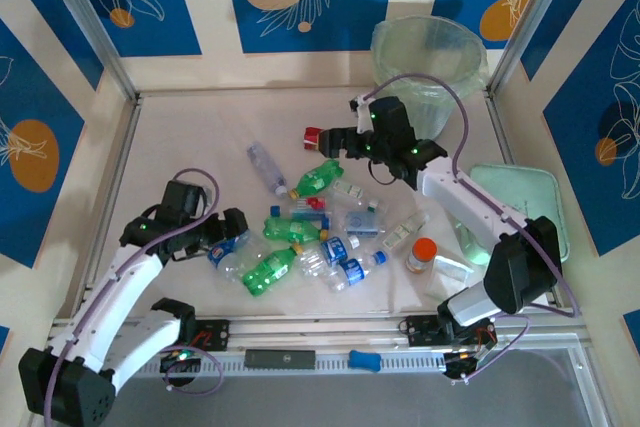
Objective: Put the plastic bottles in the bin
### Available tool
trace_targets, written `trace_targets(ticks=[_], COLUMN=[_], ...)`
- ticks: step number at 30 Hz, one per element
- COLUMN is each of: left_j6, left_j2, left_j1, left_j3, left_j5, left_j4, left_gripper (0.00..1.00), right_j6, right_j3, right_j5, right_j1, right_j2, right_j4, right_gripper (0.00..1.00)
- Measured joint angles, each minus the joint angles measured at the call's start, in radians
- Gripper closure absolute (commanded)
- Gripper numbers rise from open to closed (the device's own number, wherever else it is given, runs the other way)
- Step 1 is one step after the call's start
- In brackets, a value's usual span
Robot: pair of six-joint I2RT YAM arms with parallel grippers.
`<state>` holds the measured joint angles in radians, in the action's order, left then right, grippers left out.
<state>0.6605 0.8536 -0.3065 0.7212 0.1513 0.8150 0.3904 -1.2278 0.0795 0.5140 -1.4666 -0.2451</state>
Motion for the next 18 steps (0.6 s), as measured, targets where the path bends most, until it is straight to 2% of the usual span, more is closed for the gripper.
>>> trace_targets(ticks=[5, 10, 18], left_j6=[0.102, 0.2, 0.312], left_j2=[-0.13, -0.246, -0.169], left_j1=[-0.005, -0.009, -0.021], left_j3=[-0.084, -0.169, -0.306], left_j5=[-0.003, -0.011, -0.004], left_j4=[0.067, 0.12, -0.021], left_gripper=[0.18, 0.19, 0.19], right_j6=[0.037, 0.072, 0.102], right_j3=[0.023, 0.056, 0.063], right_j5=[0.006, 0.015, 0.018], right_j1=[0.006, 0.006, 0.021], right_j2=[0.033, 0.042, 0.038], right_j4=[0.018, 0.044, 0.052], right_gripper=[0.01, 0.01, 0.01])
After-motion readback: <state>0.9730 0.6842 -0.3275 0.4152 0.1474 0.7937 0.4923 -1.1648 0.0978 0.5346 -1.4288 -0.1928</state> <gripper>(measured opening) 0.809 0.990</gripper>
